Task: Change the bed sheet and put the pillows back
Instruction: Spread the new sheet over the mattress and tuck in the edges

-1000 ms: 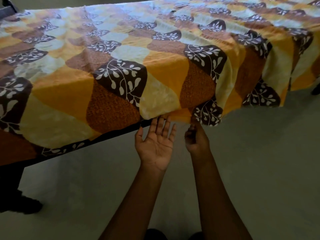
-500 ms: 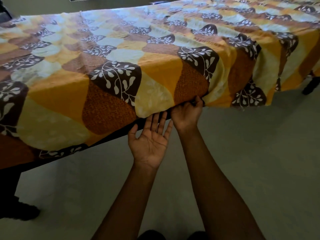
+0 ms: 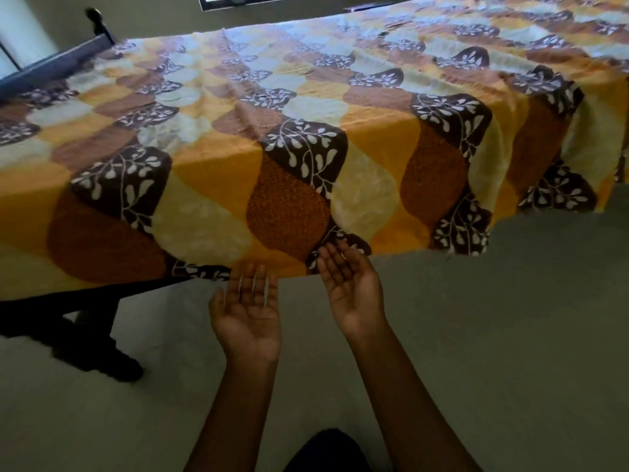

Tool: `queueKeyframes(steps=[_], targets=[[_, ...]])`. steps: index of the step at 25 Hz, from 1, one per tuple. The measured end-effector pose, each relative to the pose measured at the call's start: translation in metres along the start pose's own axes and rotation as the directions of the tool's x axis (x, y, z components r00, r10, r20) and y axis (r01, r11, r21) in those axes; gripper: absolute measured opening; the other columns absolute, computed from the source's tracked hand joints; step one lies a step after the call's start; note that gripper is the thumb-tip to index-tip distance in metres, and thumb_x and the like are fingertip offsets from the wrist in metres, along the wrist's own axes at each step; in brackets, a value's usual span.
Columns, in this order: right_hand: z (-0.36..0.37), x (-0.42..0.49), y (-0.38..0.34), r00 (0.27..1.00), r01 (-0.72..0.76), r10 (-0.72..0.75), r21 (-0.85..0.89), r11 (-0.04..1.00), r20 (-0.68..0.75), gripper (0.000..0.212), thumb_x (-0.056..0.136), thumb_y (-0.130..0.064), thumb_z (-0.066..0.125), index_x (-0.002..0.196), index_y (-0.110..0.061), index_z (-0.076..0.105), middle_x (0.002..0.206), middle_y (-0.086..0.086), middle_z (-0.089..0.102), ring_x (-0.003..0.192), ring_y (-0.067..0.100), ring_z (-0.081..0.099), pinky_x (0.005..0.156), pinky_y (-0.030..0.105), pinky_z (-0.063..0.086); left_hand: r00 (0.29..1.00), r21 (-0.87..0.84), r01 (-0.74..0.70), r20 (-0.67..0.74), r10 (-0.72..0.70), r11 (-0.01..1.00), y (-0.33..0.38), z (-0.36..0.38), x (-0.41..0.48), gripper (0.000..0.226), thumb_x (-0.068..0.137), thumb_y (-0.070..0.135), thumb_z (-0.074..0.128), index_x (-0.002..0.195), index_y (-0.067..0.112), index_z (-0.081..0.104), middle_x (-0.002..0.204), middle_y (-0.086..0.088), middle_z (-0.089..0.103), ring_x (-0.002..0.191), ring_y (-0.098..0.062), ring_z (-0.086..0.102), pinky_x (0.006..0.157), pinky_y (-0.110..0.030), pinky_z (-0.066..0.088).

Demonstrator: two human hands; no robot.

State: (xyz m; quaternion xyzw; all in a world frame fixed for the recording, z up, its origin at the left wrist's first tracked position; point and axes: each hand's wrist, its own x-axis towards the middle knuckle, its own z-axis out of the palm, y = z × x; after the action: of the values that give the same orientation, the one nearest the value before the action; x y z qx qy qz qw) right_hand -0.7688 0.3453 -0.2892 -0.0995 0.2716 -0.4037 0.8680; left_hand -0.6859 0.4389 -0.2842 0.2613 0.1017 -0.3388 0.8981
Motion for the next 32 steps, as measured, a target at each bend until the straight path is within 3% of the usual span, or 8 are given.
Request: queueKeyframes(steps=[3, 7, 13, 18, 22, 25, 27, 32], targets=[[0.017, 0.003, 0.007, 0.999, -0.001, -0.001, 0.041, 0.999, 0.048, 0.040, 0.098, -0.030, 0.040, 0.129, -0.006, 0.049, 0.111, 0.009, 0.060, 0.100, 0.019, 0.058, 0.092, 0.034, 0.046, 0.999, -0.041, 0.025, 0.038, -0.024, 0.999, 0.009, 0.003, 0.004, 0.054, 0.095, 0.049, 0.030, 0.124, 0.009, 0.052, 0.119, -0.010, 0.060, 0.114, -0.023, 0.055, 0.099, -0.043, 0.041], [0.014, 0.010, 0.014, 0.996, -0.019, 0.012, 0.076, 0.997, 0.084, 0.040, 0.098, -0.033, 0.038, 0.126, -0.009, 0.052, 0.111, 0.008, 0.061, 0.102, 0.020, 0.059, 0.097, 0.036, 0.043, 0.999, 0.074, 0.048, -0.019, -0.047, 0.996, 0.003, 0.012, -0.007, 0.046, 0.098, 0.040, 0.034, 0.127, 0.008, 0.051, 0.119, -0.009, 0.060, 0.119, -0.023, 0.054, 0.096, -0.040, 0.045], [0.012, 0.024, 0.028, 0.984, -0.030, -0.001, 0.171, 0.985, 0.177, 0.051, 0.096, -0.046, 0.034, 0.132, -0.012, 0.048, 0.120, 0.008, 0.059, 0.111, 0.021, 0.056, 0.100, 0.038, 0.042, 0.979, 0.047, 0.129, 0.154, -0.134, 0.991, 0.024, 0.017, 0.008, 0.057, 0.091, 0.048, 0.039, 0.124, 0.003, 0.050, 0.129, -0.014, 0.055, 0.123, -0.024, 0.049, 0.104, -0.042, 0.036], [0.064, 0.045, 0.018, 0.941, 0.026, -0.105, 0.241, 0.970, 0.322, 0.066, 0.093, -0.061, 0.024, 0.142, -0.018, 0.036, 0.139, 0.012, 0.046, 0.125, 0.028, 0.046, 0.101, 0.040, 0.041, 0.932, -0.072, 0.151, 0.344, -0.118, 0.986, 0.028, 0.018, 0.016, 0.054, 0.066, 0.034, 0.063, 0.105, -0.002, 0.067, 0.122, -0.018, 0.062, 0.116, -0.028, 0.056, 0.099, -0.047, 0.039], [0.065, 0.048, 0.018, 0.963, 0.067, -0.104, 0.153, 0.986, 0.248, 0.068, 0.091, -0.063, 0.022, 0.142, -0.020, 0.035, 0.138, 0.011, 0.047, 0.127, 0.029, 0.045, 0.103, 0.044, 0.039, 0.938, -0.043, 0.148, 0.323, -0.126, 0.988, 0.019, 0.008, 0.019, 0.054, 0.072, 0.034, 0.063, 0.116, 0.003, 0.062, 0.125, -0.014, 0.061, 0.116, -0.026, 0.058, 0.101, -0.048, 0.043], [0.031, 0.040, 0.002, 0.992, 0.101, -0.104, 0.052, 0.994, 0.065, 0.047, 0.096, -0.040, 0.042, 0.130, -0.008, 0.048, 0.112, 0.011, 0.060, 0.105, 0.023, 0.058, 0.087, 0.034, 0.050, 0.972, 0.108, 0.166, 0.149, -0.181, 0.980, 0.007, -0.001, 0.018, 0.042, 0.090, 0.034, 0.044, 0.123, 0.010, 0.055, 0.128, -0.011, 0.060, 0.114, -0.024, 0.059, 0.101, -0.044, 0.044], [0.004, 0.033, -0.011, 0.991, 0.132, -0.132, 0.035, 0.991, -0.015, 0.036, 0.096, -0.027, 0.047, 0.123, -0.004, 0.053, 0.112, 0.013, 0.062, 0.101, 0.021, 0.060, 0.087, 0.031, 0.050, 0.968, 0.196, 0.224, 0.072, -0.242, 0.955, -0.009, -0.001, 0.009, 0.036, 0.095, 0.028, 0.037, 0.119, 0.009, 0.056, 0.128, -0.010, 0.058, 0.110, -0.023, 0.059, 0.099, -0.039, 0.043], [-0.033, 0.034, -0.038, 0.964, 0.248, -0.235, 0.110, 0.962, -0.122, 0.029, 0.096, -0.020, 0.042, 0.117, -0.007, 0.056, 0.111, 0.010, 0.062, 0.105, 0.019, 0.059, 0.091, 0.029, 0.047, 0.898, 0.312, 0.370, 0.121, -0.423, 0.875, -0.067, 0.036, -0.017, 0.034, 0.095, 0.024, 0.040, 0.119, 0.007, 0.056, 0.115, -0.011, 0.064, 0.106, -0.023, 0.060, 0.097, -0.037, 0.044]])
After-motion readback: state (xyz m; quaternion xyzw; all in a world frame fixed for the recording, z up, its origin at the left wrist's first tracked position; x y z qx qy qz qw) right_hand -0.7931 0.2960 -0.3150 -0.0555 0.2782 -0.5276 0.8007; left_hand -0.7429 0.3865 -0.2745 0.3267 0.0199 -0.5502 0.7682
